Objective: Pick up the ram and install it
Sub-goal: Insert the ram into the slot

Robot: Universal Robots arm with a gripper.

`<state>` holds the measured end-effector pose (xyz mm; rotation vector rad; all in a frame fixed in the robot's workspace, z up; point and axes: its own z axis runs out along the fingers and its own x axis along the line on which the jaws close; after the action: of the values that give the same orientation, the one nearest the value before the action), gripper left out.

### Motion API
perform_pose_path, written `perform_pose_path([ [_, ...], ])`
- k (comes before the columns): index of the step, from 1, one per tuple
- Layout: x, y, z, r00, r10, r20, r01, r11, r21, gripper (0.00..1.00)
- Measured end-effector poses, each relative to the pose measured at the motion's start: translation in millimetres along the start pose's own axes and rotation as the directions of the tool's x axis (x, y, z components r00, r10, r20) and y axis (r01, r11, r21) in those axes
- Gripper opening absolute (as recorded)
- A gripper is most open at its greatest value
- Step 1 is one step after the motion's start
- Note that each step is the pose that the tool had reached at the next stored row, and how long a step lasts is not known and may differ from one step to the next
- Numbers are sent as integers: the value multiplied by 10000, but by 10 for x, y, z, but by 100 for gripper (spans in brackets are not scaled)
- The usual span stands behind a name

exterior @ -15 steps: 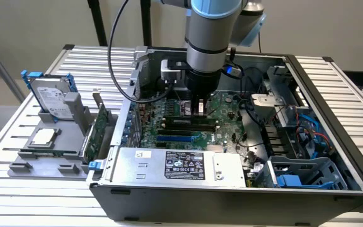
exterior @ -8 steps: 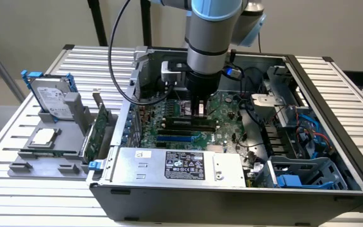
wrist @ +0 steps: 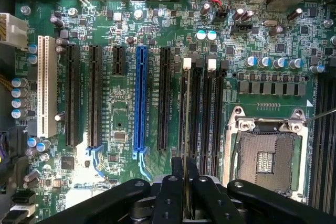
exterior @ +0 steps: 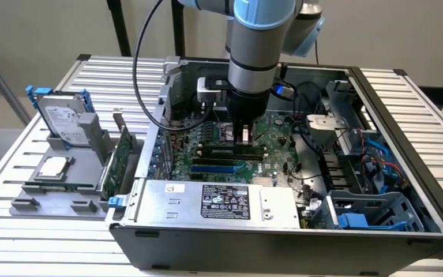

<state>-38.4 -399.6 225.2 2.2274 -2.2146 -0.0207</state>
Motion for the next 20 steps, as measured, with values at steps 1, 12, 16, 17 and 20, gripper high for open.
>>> perform_pose_path([
  [1,0,1,1,10000,0,-1,0,10000,0,0],
  [12,-9,12,23,10000,0,-15,0,10000,0,0],
  [16,-15,12,36,10000,-1,-35,1,10000,0,0],
  [17,-15,12,39,10000,0,-47,0,10000,1,0],
  [20,-15,12,46,10000,1,-83,-1,10000,-1,0],
])
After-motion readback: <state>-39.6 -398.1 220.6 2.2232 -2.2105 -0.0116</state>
